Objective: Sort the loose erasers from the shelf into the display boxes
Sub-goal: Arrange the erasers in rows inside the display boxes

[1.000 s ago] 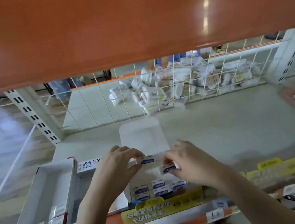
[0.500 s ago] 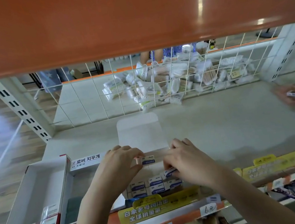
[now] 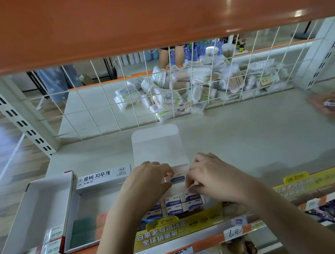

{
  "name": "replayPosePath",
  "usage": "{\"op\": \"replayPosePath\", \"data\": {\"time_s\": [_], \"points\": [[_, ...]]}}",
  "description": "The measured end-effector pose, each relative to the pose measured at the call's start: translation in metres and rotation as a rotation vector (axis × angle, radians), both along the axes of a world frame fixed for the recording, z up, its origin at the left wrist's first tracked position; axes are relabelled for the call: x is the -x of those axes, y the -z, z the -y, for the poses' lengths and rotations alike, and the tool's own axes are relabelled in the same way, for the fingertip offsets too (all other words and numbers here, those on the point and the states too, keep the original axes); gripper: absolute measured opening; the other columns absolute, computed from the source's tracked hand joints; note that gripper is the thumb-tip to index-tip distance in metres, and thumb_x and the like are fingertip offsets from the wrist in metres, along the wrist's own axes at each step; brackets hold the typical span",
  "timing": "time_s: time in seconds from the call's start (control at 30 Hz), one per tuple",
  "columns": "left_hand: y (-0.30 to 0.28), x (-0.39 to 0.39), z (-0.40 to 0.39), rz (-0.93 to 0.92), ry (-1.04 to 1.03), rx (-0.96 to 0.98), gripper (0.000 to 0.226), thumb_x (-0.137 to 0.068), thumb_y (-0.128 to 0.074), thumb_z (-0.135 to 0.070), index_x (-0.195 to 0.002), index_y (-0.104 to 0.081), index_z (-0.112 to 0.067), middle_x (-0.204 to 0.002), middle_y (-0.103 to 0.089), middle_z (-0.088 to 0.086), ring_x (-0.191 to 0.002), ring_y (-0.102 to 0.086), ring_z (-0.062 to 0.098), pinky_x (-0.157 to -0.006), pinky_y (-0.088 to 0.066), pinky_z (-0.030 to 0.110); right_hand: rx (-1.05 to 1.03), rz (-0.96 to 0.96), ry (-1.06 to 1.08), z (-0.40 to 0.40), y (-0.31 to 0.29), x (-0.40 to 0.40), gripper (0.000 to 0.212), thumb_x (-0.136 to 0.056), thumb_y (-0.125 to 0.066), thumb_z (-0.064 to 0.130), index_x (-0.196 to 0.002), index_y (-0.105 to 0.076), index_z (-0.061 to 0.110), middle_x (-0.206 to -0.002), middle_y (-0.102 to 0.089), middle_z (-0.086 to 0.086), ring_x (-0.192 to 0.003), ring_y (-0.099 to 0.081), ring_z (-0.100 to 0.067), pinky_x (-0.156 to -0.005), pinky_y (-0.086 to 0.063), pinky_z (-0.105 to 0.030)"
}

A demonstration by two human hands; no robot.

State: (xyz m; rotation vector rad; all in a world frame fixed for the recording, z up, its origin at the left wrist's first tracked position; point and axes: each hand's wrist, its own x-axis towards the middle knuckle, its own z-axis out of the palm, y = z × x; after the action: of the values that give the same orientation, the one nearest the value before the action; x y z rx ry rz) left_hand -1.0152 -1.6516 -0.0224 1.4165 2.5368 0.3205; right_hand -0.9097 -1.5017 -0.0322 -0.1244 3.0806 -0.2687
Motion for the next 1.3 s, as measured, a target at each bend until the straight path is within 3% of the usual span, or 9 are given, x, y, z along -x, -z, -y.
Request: {"op": "replayPosePath", "data": {"time_s": [0.1,0.23,0.37,0.47,0.63,0.9,1.07,1.2,1.3], "points": [[0.002,0.001,-0.007,0.019,0.015,0.023,0.02,-0.092,-0.053,-0.031,-0.111,-0.06,-0.03,-0.11,-0.062,-0.012,-0.101,-0.051,0.006,-0.086,-0.04,0.02,0.105,-0.055,0.086,-0.011,-0.006,-0.005,0.021,-0.094,-0.051,0.03,-0.108,-0.064,0.022,-0.103,-0.059,0.009,-0.103,-0.043,-0.007,-0.091,-0.033,-0.02],[0.008,-0.003,-0.015,0.04,0.031,0.072,0.022,-0.09,-0.056,-0.029,-0.111,-0.061,-0.028,-0.108,-0.063,-0.009,-0.101,-0.054,0.01,-0.087,-0.047,0.027,0.154,-0.109,0.238,-0.02,-0.01,-0.01,0.027,-0.093,-0.053,0.029,-0.118,-0.056,0.021,-0.116,-0.05,0.01,-0.113,-0.042,-0.005,-0.086,-0.027,-0.011],[0.016,-0.008,-0.021,0.059,0.042,0.095,0.025,-0.089,-0.056,-0.028,-0.113,-0.061,-0.03,-0.11,-0.064,-0.008,-0.1,-0.057,0.013,-0.085,-0.05,0.031,0.156,-0.117,0.385,-0.022,-0.006,-0.012,0.038,-0.093,-0.052,0.034,-0.127,-0.048,0.018,-0.124,-0.047,0.006,-0.112,-0.048,-0.009,-0.09,-0.035,-0.016],[0.02,-0.008,-0.023,0.066,0.058,0.094,0.026,-0.089,-0.054,-0.028,-0.114,-0.061,-0.031,-0.113,-0.062,-0.008,-0.103,-0.054,0.012,-0.086,-0.048,0.031,0.178,-0.066,0.445,-0.021,-0.001,-0.012,0.035,-0.094,-0.049,0.035,-0.123,-0.05,0.016,-0.12,-0.052,0.004,-0.105,-0.051,-0.009,-0.089,-0.039,-0.019],[0.02,-0.005,-0.022,0.102,0.088,0.122,0.027,-0.092,-0.05,-0.034,-0.115,-0.063,-0.029,-0.114,-0.062,-0.007,-0.099,-0.056,0.011,-0.086,-0.049,0.03,0.24,-0.052,0.453,-0.021,0.003,-0.011,0.02,-0.095,-0.048,0.029,-0.107,-0.058,0.016,-0.103,-0.058,0.005,-0.088,-0.051,-0.008,-0.076,-0.039,-0.017],[0.015,-0.005,-0.019,0.102,0.1,0.124,0.026,-0.096,-0.045,-0.029,-0.112,-0.066,-0.028,-0.112,-0.064,-0.01,-0.097,-0.058,0.01,-0.085,-0.049,0.03,0.258,-0.039,0.425,-0.022,0.007,-0.003,0.019,-0.096,-0.046,0.022,-0.108,-0.058,0.014,-0.104,-0.057,0.003,-0.09,-0.053,-0.011,-0.078,-0.042,-0.019],[0.013,-0.002,-0.022,0.084,0.068,0.146,0.027,-0.095,-0.046,-0.036,-0.111,-0.064,-0.027,-0.109,-0.062,-0.009,-0.093,-0.057,0.01,-0.084,-0.05,0.031,0.276,-0.007,0.394,-0.029,0.004,-0.003,0.02,-0.096,-0.047,0.026,-0.108,-0.059,0.016,-0.1,-0.056,0.007,-0.087,-0.052,-0.008,-0.075,-0.04,-0.016],[-0.014,0.003,-0.041,0.003,0.039,0.037,0.026,-0.095,-0.047,-0.033,-0.119,-0.057,-0.03,-0.112,-0.06,-0.009,-0.099,-0.057,0.011,-0.089,-0.048,0.03,0.247,-0.04,0.34,-0.049,-0.008,-0.008,0.022,-0.095,-0.049,0.029,-0.113,-0.056,0.019,-0.11,-0.051,0.007,-0.096,-0.05,-0.007,-0.08,-0.038,-0.016],[-0.038,-0.002,-0.078,-0.136,0.091,-0.07,0.029,-0.095,-0.044,-0.034,-0.122,-0.054,-0.028,-0.118,-0.058,-0.006,-0.109,-0.052,0.014,-0.092,-0.042,0.029,0.14,-0.06,0.317,-0.078,-0.013,-0.015,0.031,-0.094,-0.049,0.027,-0.123,-0.05,0.018,-0.122,-0.046,0.003,-0.114,-0.043,-0.011,-0.094,-0.037,-0.023]]}}
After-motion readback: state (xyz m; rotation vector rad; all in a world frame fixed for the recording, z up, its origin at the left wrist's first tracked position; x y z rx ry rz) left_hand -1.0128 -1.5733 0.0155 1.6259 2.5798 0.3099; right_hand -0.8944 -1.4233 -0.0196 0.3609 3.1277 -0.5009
